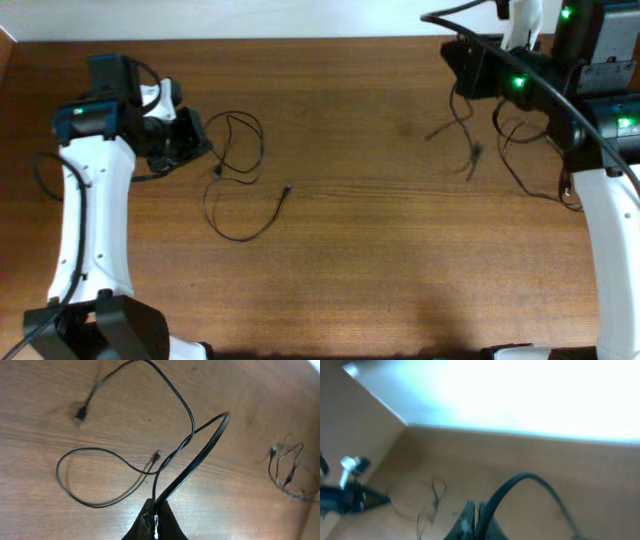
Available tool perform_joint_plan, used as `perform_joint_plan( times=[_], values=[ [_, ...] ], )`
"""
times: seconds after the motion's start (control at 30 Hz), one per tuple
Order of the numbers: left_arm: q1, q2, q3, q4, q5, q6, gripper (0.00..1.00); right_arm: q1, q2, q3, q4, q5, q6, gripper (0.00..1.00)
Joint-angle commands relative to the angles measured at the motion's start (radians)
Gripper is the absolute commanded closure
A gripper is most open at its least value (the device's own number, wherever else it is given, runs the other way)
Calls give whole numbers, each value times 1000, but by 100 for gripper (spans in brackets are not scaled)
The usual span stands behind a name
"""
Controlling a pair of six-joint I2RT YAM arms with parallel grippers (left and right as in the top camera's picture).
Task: Untangle cables
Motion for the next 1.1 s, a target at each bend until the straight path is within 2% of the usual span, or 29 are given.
perform_joint_plan(
  times=[0.0, 0.07, 0.13, 0.23, 0.37, 0.53, 0.67, 0.77, 0.8, 0.87, 0.93, 0.97, 1.07],
  values=[
    [-61, 29, 9, -6, -7, 55, 100, -2, 11, 15, 163, 68, -12, 96],
    [-95, 37, 9, -6, -8, 55, 100, -2, 26, 15, 285, 179, -12, 96],
    [-121, 40, 9, -6, -16, 55, 100, -2, 55, 15, 387, 368, -12, 96],
    [-153, 40, 9, -16, -60, 55, 100, -6, 126, 15, 443, 561, -13, 96],
    [-180, 41, 9, -24, -84, 55, 100, -47, 261, 15, 436, 578, -12, 96],
    [-189, 40, 9, -28, -120, 55, 100, -151, 328, 14, 169, 578, -12, 96],
    [-189, 41, 9, -28, -120, 55, 100, -224, 332, 14, -149, 577, -12, 95],
    [-189, 41, 9, -27, -123, 55, 100, -235, 332, -11, -335, 578, -12, 84],
    [-189, 41, 9, -27, -123, 55, 100, -235, 332, -19, -378, 578, -12, 73],
    [-189, 41, 9, -27, -123, 55, 100, -238, 332, -19, -416, 581, -12, 24],
    [-189, 41, 9, -27, -123, 55, 100, -238, 332, -19, -435, 582, -13, 5],
    [-189, 41, 9, -27, -124, 55, 100, -237, 332, -19, -457, 582, -12, 1],
    [-189, 40, 9, -19, -138, 55, 100, -238, 332, -19, -510, 610, -13, 1]
  ],
)
